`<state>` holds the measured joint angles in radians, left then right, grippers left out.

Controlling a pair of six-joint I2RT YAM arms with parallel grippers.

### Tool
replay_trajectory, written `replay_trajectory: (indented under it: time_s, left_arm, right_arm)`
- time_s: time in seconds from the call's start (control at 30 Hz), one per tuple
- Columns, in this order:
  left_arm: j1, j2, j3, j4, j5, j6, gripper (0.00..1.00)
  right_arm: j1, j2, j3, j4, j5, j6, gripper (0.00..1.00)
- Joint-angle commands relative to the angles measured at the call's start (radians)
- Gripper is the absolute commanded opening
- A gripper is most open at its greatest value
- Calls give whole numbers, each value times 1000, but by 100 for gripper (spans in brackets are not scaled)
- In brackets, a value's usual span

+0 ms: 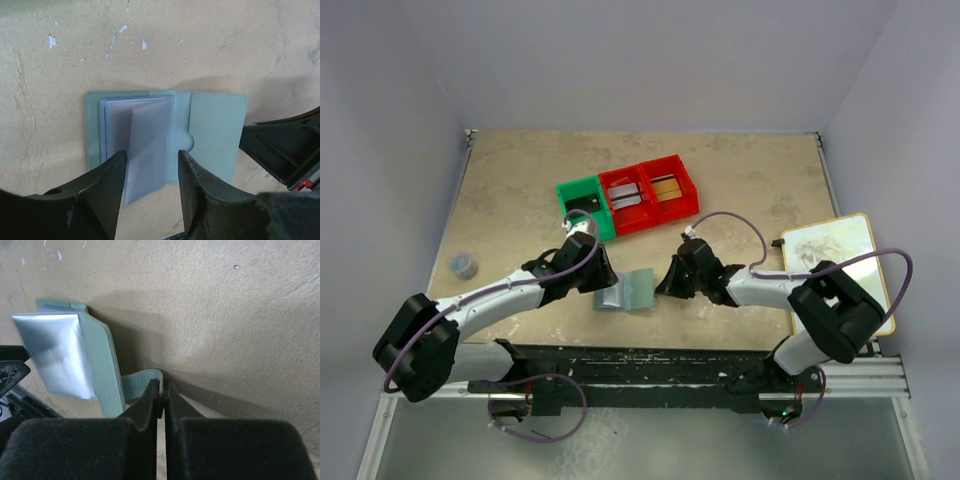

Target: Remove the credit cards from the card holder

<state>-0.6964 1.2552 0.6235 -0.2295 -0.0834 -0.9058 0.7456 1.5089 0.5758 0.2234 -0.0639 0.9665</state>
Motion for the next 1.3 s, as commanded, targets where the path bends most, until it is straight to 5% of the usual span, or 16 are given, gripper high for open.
replay_trajectory:
  time_s: [0.0,0.67,0.97,1.27]
  left_arm:
    - [-2,0,0,56,31,-2,43]
    - [-12,17,-39,89,7,-48,42]
    - [-22,49,-4,283,252,-31,40]
    - [-57,186,30,412,302,-65,40]
  right_arm:
    - [-2,19,28,-24,25,3,0]
    - [-2,25,19,3,12,11,0]
    - [-2,24,5,37,-4,18,1]
    - [-2,-17,-19,66,2,35,7]
